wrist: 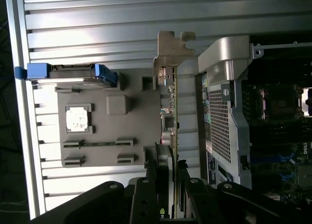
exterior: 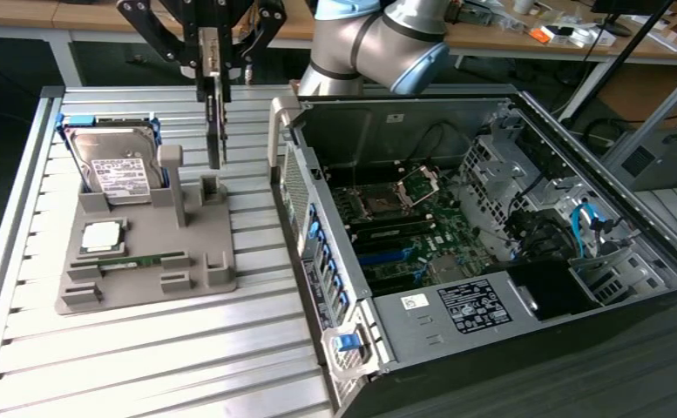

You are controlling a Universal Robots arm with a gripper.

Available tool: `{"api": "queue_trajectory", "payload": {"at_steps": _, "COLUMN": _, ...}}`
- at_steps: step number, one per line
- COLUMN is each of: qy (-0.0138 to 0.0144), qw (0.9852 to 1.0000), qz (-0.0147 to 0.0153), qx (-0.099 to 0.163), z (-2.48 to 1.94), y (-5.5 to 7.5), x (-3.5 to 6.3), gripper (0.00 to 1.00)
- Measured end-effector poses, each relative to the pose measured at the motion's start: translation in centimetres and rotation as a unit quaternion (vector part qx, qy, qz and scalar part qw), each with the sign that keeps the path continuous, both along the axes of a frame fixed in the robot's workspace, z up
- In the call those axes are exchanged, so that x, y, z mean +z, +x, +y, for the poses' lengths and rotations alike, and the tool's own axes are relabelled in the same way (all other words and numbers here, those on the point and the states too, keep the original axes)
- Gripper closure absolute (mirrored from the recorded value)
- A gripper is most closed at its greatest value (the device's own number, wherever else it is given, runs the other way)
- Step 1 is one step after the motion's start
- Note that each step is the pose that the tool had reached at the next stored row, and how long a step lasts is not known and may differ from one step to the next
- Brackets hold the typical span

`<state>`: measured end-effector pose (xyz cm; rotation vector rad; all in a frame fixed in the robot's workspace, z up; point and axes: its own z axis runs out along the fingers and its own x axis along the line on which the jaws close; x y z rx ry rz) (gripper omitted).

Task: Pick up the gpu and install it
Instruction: 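Pick up the gpu and move the gpu toward the slot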

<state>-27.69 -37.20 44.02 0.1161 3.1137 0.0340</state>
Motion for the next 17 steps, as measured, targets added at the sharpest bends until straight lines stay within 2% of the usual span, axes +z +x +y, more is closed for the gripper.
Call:
{"api": "queue_trajectory", "payload": {"at_steps": 7, "qy": 0.0000, "qw": 1.0000, "qz": 0.0010, "qx": 0.000, "z": -0.40, "y": 1.6, "x": 0.00, "gripper": 0.73}}
{"api": "queue_trajectory", "payload": {"at_steps": 17, "qy": 0.0000, "qw": 1.0000, "qz": 0.0017, "qx": 0.000, "z": -0.72, "y": 3.3, "x": 0.00, "gripper": 0.73}}
